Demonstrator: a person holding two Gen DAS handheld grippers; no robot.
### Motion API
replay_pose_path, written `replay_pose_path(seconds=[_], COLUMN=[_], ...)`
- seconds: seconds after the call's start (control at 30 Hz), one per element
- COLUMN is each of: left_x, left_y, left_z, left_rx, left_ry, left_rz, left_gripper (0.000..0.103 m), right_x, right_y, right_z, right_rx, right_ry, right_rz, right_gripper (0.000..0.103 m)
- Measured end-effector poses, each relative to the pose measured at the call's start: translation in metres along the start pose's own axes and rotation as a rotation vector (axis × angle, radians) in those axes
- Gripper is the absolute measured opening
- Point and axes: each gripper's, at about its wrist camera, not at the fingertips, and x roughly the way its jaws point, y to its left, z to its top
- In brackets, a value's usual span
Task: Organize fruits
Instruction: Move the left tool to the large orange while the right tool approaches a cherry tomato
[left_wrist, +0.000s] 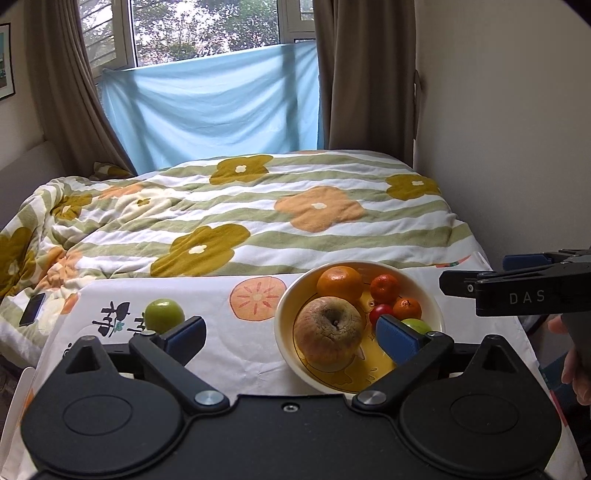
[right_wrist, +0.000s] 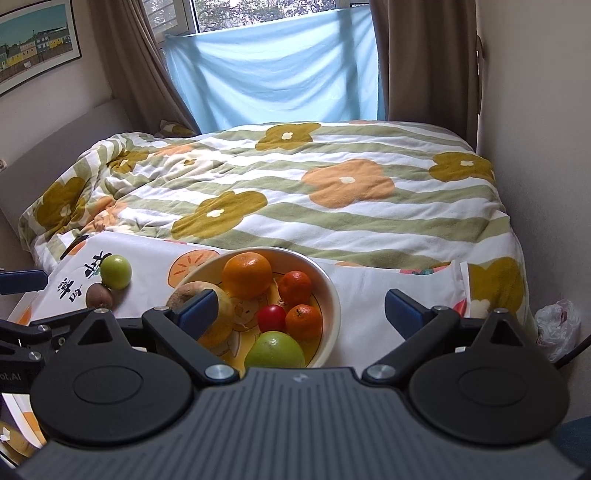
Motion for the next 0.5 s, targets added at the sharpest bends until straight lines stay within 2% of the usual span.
replay_pose_path(seconds=[0.23,0.5], left_x=[-0.044,-0.060], left_y=[0.027,0.081], left_z=[-0.008,-0.023], left_rx=[-0.050,-0.063], left_ry=[-0.067,-0.044], left_rz=[0.093,0.153], left_gripper=[0.103,0.103], right_x=[-0.023,-0.033], right_y=[0.020,0.056], right_z=[0.002,-0.001], right_rx=[-0.003,-0.033], right_ry=[-0.016,-0.017], right_rz=[0.065,0.121], right_gripper=[0.103,0.103])
